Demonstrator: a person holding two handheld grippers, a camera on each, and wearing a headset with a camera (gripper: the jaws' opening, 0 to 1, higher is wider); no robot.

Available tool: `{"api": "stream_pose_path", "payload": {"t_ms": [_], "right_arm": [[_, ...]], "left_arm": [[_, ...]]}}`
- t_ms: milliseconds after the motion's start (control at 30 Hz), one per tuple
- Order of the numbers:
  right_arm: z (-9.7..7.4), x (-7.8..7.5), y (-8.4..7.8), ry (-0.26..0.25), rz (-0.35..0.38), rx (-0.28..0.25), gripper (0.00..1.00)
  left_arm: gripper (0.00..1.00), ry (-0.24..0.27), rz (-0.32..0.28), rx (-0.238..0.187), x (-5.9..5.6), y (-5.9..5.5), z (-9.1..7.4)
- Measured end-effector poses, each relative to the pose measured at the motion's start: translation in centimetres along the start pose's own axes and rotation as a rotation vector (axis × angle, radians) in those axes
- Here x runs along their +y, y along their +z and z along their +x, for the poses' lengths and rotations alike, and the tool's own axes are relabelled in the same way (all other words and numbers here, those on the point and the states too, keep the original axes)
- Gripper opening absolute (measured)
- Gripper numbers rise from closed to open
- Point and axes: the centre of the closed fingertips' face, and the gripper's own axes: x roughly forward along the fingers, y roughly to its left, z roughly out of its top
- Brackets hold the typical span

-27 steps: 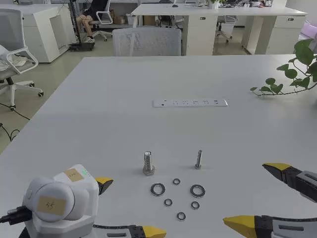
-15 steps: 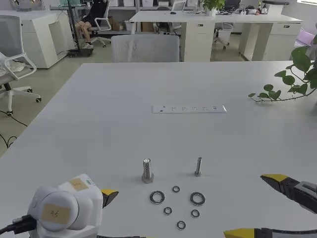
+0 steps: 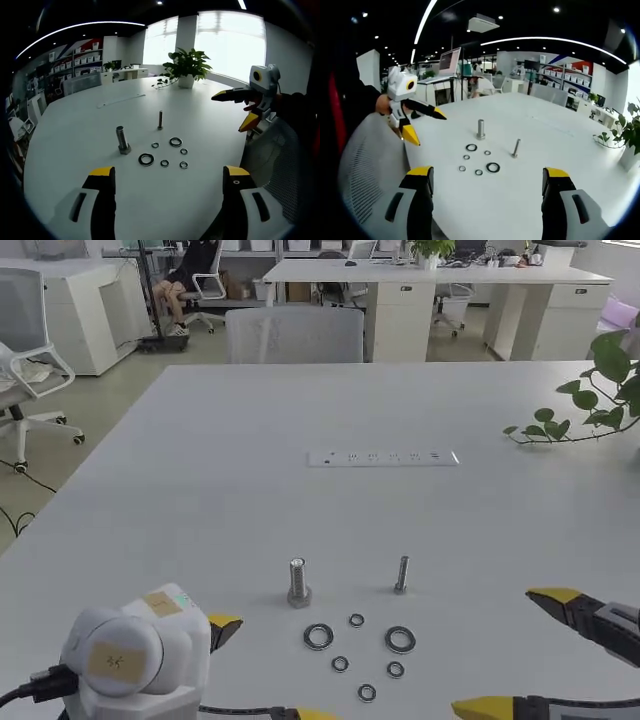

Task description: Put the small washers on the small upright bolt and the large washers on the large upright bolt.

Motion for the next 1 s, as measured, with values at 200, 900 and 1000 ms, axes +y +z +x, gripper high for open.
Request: {"api": "stream_pose_path", "payload": {"t_ms": [200,900,1000], "right_arm": [[0.1,0.1,-0.1,0.005,0.001,0.004,0.91],[1.2,1.6,-0.8,0.052,-0.006,0.019,0.9],[1.4,1.7,-0.9,0.057,-0.001,0.024,0.9]], "left_arm": [[0.88,0.001,-0.001,0.002,0.0,0.0,-0.1],[0.86,-0.014,-0.009,0.036,-0.3,-1.1,0.2],[0.86,-0.016,-0.012,0.04,-0.2,-1.2,0.3]]}}
